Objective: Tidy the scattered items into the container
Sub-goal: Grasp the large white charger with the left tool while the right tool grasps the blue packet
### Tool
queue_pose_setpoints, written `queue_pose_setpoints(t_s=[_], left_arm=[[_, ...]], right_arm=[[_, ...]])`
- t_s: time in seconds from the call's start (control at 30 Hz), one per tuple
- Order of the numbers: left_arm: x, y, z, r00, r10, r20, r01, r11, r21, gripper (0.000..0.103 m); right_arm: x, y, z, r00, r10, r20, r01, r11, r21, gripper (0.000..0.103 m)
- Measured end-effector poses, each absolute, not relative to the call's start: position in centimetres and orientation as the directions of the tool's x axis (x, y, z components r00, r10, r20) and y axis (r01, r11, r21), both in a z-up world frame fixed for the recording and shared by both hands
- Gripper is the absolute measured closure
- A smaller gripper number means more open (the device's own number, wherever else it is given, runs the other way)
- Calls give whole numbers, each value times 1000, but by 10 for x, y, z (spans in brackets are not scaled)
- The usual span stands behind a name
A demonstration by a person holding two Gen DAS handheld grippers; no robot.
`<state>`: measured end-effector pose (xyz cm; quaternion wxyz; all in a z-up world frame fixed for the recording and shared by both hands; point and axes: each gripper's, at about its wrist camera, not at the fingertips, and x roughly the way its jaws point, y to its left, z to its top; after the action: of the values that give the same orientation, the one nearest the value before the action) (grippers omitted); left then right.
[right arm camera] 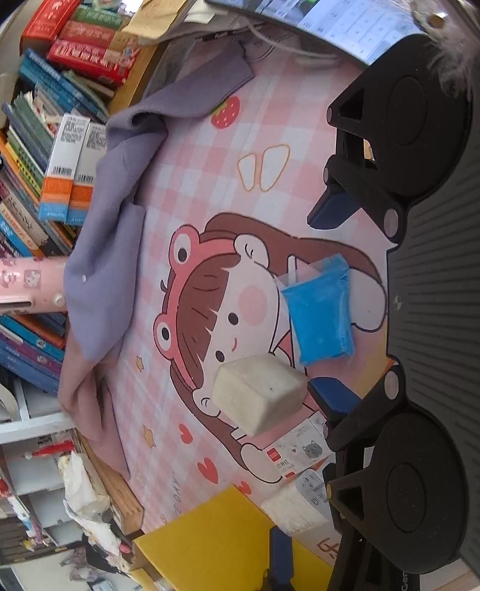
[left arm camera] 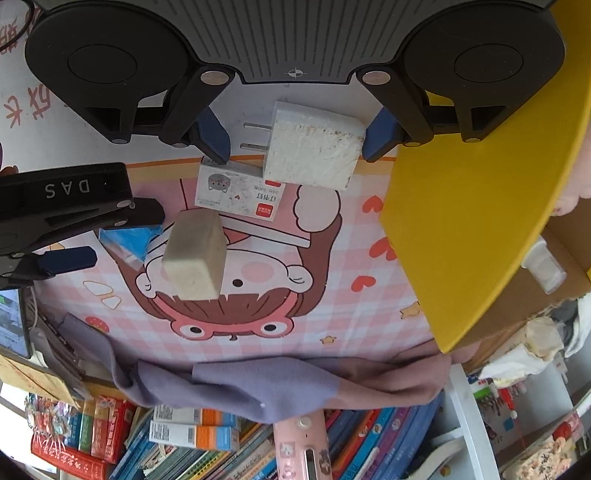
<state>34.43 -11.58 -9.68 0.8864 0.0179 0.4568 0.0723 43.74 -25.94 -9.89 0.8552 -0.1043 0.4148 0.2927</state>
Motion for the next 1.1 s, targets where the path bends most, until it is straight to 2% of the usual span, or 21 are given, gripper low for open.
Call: queue_pose_setpoints(t_s=[0.33,0.43,0.5,0.67,0.73,1.1], left_arm=[[347,-111,-101,585,111,-803,-125,991,46,24],[346,-108,-101,586,98,-804,-145,989,15,27],[346,-109,-101,586,105,-803,-155,988,16,33],[348,-111,-100,582,105,-806,-150,988,21,33],[347,-111,-99,577,106,-810,-154,988,19,34],[335,-115,-87,608,93,-789,-144,990,6,34]], right_arm=[[443,-254,-106,465,430,-774,-611,789,71,15],[444,-255,-106,468,433,-771,-609,790,74,16],[443,-255,-106,478,428,-767,-608,791,62,21],[442,-253,-104,506,408,-760,-605,796,24,46],[442,-253,-103,505,413,-757,-613,790,22,52],[429,-259,-91,534,426,-731,-603,797,23,57]])
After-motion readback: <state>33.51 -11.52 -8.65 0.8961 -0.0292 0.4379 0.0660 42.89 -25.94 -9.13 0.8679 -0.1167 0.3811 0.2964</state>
